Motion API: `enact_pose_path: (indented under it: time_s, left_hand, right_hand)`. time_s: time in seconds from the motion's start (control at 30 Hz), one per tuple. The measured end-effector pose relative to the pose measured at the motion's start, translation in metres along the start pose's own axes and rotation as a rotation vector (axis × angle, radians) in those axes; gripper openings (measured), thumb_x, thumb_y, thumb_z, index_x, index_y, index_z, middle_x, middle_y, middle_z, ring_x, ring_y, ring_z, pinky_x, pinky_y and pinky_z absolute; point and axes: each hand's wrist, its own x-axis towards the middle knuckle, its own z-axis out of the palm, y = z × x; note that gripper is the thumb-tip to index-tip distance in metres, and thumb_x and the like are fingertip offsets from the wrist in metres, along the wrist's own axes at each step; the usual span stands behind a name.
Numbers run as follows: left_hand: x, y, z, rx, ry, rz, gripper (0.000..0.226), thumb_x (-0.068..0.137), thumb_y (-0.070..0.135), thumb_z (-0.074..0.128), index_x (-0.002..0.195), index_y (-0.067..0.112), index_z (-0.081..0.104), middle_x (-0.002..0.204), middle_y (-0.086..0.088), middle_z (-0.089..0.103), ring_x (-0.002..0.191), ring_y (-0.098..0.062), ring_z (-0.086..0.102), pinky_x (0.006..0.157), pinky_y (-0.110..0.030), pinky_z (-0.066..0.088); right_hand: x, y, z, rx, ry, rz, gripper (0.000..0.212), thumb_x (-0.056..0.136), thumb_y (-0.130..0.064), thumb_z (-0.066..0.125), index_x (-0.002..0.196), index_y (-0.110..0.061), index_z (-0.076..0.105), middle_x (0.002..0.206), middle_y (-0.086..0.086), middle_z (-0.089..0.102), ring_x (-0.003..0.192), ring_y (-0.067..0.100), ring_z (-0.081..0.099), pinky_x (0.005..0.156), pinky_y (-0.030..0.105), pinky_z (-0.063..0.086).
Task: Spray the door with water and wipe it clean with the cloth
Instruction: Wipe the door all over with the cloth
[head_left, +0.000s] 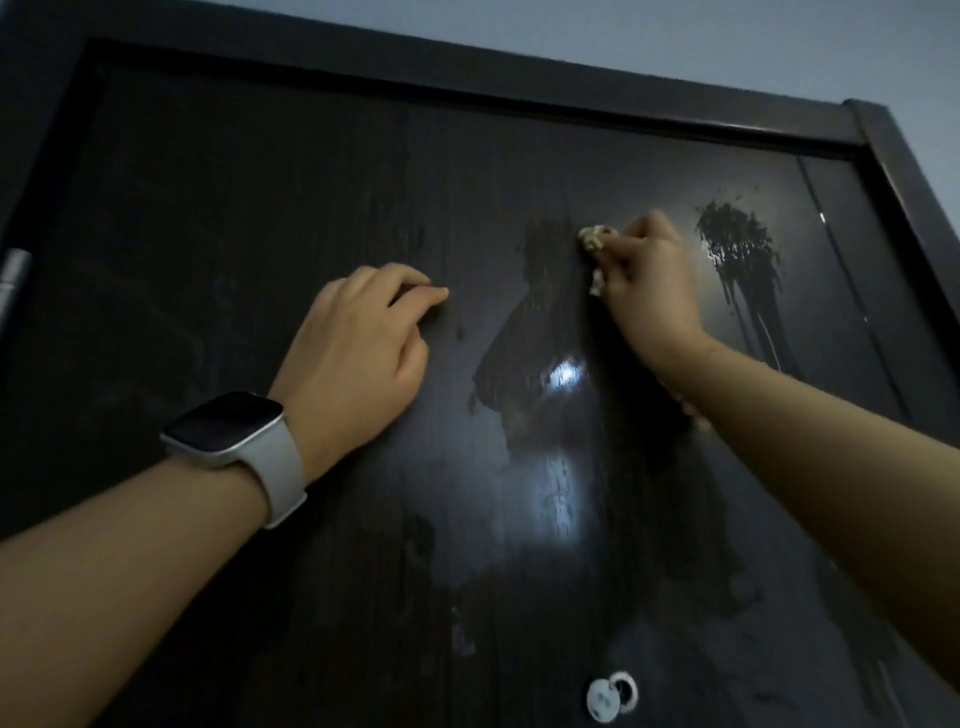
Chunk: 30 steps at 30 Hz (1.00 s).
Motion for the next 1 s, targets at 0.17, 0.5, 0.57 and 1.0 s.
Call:
enact_pose_path:
  time_s: [0.17,0.5,0.57,1.0]
  left_hand:
    - [-0.009,-0.011,0.016,0.072,0.041,-0.178,0.046,0.099,0.024,0.045,0.143,0.014,0.048,0.148,-0.010,0.044,0.134,-0.027,0.041,0.113,-0.047,0.028]
    - [-0.012,-0.014,0.024,0.072,0.116,-0.151,0.049,0.098,0.030,0.035,0.142,0.015,0.050,0.144,-0.008,0.047,0.131,-0.025,0.043,0.111,-0.046,0.031]
    - [-0.012,-0.014,0.024,0.067,0.116,-0.156,0.050,0.097,0.031,0.034,0.141,0.015,0.050,0.145,-0.008,0.047,0.131,-0.025,0.043,0.111,-0.046,0.031]
    - [-0.012,-0.015,0.025,0.084,0.129,-0.170,0.049,0.097,0.032,0.034,0.141,0.017,0.050,0.145,-0.006,0.047,0.131,-0.024,0.043,0.111,-0.044,0.031]
  right_hand:
    - [-0.033,-0.085,0.042,0.153,-0.032,-0.269,0.014,0.084,-0.002,0.064,0.095,-0.005,0.072,0.088,0.005,0.052,0.083,0.022,0.052,0.070,0.028,0.042]
    - [0.025,0.008,-0.001,-0.043,0.189,0.291,0.027,0.096,-0.015,0.057,0.119,-0.005,0.069,0.117,0.014,0.050,0.108,0.029,0.052,0.086,0.014,0.033]
    - [0.037,-0.014,0.018,-0.049,0.171,0.321,0.028,0.092,-0.009,0.058,0.118,-0.008,0.069,0.126,0.015,0.050,0.116,0.031,0.050,0.099,0.023,0.037]
    - [0.059,-0.008,0.024,-0.096,0.144,0.204,0.030,0.087,-0.006,0.061,0.115,-0.007,0.070,0.121,0.015,0.051,0.109,0.035,0.052,0.101,0.039,0.043]
